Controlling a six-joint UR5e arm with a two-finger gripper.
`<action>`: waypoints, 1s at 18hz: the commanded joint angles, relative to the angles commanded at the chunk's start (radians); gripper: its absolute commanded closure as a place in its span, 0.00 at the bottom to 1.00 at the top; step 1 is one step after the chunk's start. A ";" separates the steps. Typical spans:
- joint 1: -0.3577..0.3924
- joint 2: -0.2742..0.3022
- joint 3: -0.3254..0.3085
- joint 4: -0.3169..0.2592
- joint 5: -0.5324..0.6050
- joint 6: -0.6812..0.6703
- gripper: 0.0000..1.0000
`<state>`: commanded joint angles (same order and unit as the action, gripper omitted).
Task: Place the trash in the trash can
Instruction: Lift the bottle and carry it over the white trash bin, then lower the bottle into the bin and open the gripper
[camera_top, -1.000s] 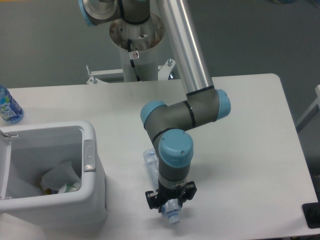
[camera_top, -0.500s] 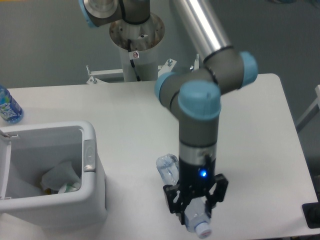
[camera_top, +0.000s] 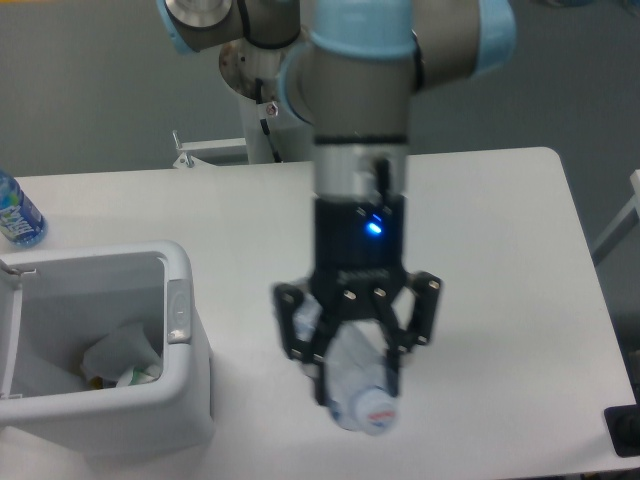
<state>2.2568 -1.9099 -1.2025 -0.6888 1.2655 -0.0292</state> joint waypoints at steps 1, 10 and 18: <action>-0.015 0.008 -0.008 0.000 0.000 0.000 0.33; -0.138 -0.009 -0.019 0.000 0.005 0.005 0.14; -0.114 0.025 -0.049 0.000 0.014 0.017 0.00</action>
<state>2.1428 -1.8852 -1.2518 -0.6888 1.2793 -0.0123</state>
